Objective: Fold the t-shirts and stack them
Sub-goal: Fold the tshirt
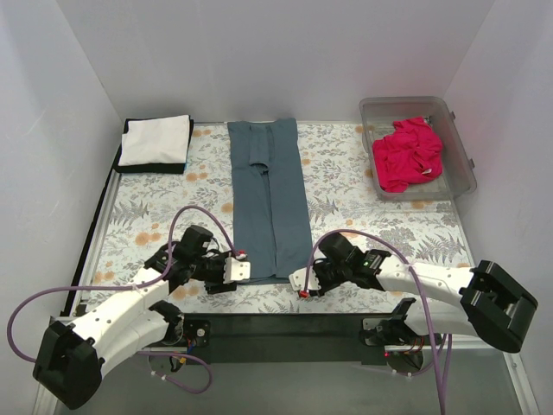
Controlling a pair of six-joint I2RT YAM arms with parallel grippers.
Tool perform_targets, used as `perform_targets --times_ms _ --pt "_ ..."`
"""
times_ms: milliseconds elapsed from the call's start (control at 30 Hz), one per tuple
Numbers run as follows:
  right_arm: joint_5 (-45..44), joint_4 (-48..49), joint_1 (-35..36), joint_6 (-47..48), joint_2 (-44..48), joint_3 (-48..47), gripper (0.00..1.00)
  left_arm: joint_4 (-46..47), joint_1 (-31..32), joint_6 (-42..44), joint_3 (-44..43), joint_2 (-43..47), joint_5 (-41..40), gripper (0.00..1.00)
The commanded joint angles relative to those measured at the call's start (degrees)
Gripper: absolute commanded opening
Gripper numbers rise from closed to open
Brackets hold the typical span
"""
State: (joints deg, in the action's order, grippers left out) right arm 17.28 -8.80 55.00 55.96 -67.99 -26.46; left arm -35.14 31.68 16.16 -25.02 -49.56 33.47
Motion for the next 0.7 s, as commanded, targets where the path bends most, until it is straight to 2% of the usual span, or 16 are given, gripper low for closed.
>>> perform_targets --times_ms 0,167,300,667 --pt "0.82 -2.36 -0.33 -2.0 1.09 -0.87 0.37 1.03 0.22 2.56 0.23 0.08 0.98 0.49" --pt "3.11 -5.43 -0.25 -2.26 6.71 -2.28 0.37 1.47 0.14 2.38 0.14 -0.36 1.42 0.48" --pt "2.94 -5.79 -0.25 -1.04 7.78 -1.84 0.37 2.09 0.22 2.12 0.14 -0.62 1.33 0.48" --pt "2.32 -6.41 -1.21 -3.76 -0.66 -6.06 0.38 1.39 0.14 2.38 -0.56 -0.89 1.33 0.48"
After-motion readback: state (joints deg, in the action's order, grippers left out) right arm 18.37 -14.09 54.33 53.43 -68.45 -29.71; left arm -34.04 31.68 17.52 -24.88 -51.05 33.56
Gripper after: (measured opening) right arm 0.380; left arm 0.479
